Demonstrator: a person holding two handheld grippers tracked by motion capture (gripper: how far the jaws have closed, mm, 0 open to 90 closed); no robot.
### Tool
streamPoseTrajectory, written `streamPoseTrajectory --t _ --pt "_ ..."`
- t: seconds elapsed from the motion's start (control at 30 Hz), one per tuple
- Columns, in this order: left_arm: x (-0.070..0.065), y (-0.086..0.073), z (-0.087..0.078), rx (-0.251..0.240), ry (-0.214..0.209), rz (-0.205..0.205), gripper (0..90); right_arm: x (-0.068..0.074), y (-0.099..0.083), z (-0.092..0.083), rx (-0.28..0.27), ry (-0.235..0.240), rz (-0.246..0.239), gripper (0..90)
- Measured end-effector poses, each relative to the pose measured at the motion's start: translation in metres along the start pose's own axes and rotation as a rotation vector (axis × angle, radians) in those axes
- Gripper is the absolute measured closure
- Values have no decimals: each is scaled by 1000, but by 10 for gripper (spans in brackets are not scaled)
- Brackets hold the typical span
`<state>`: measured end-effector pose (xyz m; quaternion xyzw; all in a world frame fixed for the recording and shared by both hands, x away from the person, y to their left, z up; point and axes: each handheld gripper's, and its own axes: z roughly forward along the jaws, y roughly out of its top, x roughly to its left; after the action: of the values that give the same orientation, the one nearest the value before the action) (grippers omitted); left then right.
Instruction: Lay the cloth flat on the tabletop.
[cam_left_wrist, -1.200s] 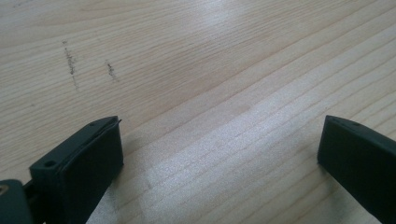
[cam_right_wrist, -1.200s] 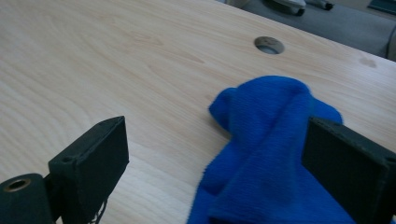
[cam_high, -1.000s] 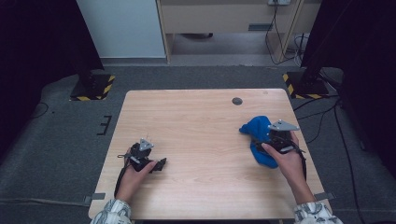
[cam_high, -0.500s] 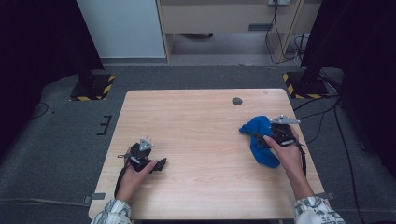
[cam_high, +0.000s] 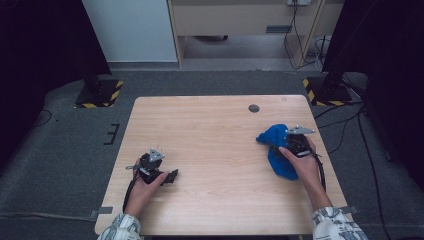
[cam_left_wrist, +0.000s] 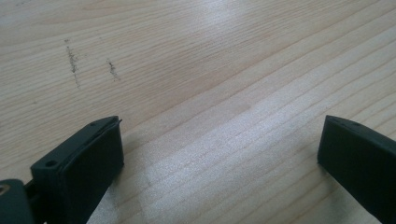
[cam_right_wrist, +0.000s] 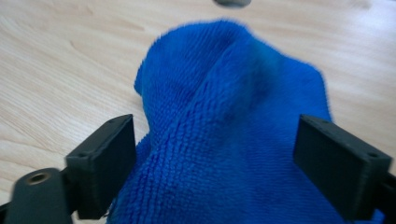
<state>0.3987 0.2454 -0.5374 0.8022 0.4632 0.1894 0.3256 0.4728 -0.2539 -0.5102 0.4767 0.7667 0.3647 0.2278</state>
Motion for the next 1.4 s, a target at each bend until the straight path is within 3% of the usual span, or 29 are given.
streamPoseTrajectory --t 0.27,0.3,0.47,0.67,0.8,0.87,0.97,1.4 --pt "0 0 0 0 0 0 0 1 -8 13 60 6 0 217" --pt "0 0 0 0 0 0 0 1 -9 12 58 6 2 275" --pt "0 0 0 0 4 -3 0 0 -14 12 67 -1 -13 356" --pt "0 0 0 0 4 -3 0 0 -17 12 56 -51 -59 615" --pt "-1 0 0 0 5 -4 0 -2 -18 7 27 -48 -35 714" --pt "-1 0 0 0 5 -3 0 -3 -17 5 20 -41 -35 728" --pt "-1 -1 -1 -1 6 -4 0 2 -12 -8 -42 -24 -34 755" --pt "-1 -1 -1 0 7 -3 0 26 8 -34 -134 30 -78 769"
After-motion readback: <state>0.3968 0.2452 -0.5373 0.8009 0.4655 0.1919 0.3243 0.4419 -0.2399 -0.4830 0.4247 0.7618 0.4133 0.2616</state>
